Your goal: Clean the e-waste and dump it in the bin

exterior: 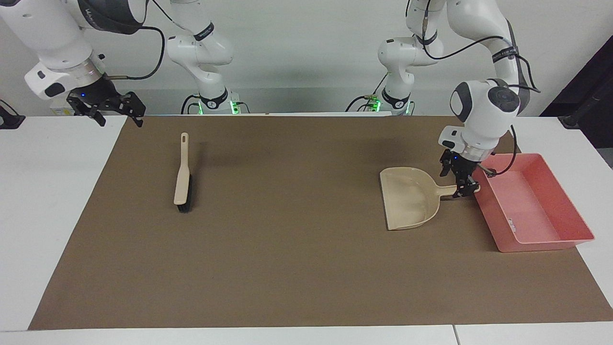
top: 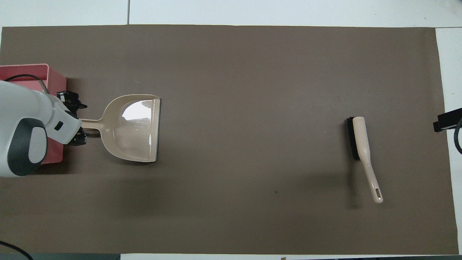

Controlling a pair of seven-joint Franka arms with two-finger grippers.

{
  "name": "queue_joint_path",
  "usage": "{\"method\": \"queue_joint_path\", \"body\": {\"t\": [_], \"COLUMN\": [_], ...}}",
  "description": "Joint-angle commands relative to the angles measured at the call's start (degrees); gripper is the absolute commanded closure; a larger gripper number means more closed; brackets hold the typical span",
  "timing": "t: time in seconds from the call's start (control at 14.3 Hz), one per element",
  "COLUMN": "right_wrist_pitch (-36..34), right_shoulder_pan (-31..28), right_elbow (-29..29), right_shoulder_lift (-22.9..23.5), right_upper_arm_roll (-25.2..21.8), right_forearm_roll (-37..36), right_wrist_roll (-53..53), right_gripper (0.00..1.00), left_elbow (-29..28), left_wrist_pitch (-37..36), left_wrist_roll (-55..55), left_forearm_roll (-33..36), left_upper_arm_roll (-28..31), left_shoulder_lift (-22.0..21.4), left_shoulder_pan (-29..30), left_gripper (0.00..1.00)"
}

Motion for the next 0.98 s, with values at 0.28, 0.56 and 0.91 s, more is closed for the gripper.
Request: {"method": "queue_joint_path", "body": {"t": [0.28,0.56,0.91], "right_wrist_pitch": [1.98,1.81,1.02], "right_shoulder_pan": [0.89,0.45,0.18], "right_elbow": [1.7,1.52,1.61], "right_shoulder_lift": [0.97,0.88,0.88], "right_upper_arm_roll": [0.4,0.31,0.22], "right_forearm_roll": [-2.75,0.41,0.5], "right_wrist_roll": [-0.7,-0.61,-0.7], "right_gripper": [0.01,0.01,0.01], "left_elbow": [-0.88,5.09,20.71], "left_wrist_pitch": [-13.5,-14.63,-26.74], "left_wrist_roll": [-44.51,-65.73,-67.34], "left_forearm_roll": [-0.73,-0.73,-1.96], "left_upper_arm_roll": [0.48,0.83,1.09], "left_shoulder_lift": [-7.76,-6.71,-3.64], "left_shoulder_pan": [0.37,0.99,1.95], "left_gripper": [0.02,0.02,0.02]}}
